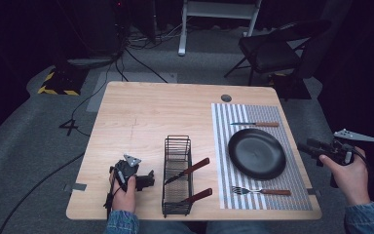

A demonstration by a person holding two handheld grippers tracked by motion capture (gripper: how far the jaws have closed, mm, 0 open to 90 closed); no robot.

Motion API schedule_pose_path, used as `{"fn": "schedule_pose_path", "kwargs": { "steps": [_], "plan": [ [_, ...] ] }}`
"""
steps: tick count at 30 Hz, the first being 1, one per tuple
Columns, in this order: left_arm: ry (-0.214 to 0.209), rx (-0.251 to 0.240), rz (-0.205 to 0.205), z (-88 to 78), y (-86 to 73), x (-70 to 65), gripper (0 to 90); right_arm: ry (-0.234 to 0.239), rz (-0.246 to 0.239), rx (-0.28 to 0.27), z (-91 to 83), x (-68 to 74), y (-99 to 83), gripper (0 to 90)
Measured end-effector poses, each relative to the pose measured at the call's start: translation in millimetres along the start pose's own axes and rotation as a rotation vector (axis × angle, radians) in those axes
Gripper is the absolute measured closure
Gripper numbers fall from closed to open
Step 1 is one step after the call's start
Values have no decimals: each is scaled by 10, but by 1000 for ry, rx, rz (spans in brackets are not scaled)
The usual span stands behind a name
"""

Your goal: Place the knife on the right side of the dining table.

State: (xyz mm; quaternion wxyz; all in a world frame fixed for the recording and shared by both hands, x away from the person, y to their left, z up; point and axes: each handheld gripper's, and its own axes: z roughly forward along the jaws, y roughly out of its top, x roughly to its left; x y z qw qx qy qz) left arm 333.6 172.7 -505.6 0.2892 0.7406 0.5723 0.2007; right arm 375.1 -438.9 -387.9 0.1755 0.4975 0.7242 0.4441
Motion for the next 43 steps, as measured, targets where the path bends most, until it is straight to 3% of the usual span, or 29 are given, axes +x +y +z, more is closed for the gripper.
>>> {"fn": "schedule_pose_path", "kwargs": {
  "steps": [2,5,7,11,18,25,32,38,43],
  "plan": [
    [0,0,0,0,0,0,0,-13,-13,5,-23,7,-72,419],
    [0,-1,-1,1,0,-1,0,-104,-85,35,-29,38,-164,415],
    [-1,0,0,0,0,0,0,-138,-111,45,-27,69,-242,413],
    [-1,-1,-1,1,0,-1,0,-145,-116,49,0,124,-432,411],
    [-1,-1,0,1,0,-1,0,-62,-35,45,177,112,-813,398],
    [-4,0,2,4,5,-2,0,-76,-65,20,303,135,-1074,392],
    [-4,0,5,5,6,-3,0,-108,-119,41,374,126,-1157,365],
    [-4,0,5,5,6,-3,0,-135,-163,118,412,146,-1163,304],
    [-5,0,9,5,7,-3,0,-152,-136,127,426,129,-1157,250]
  ]
}}
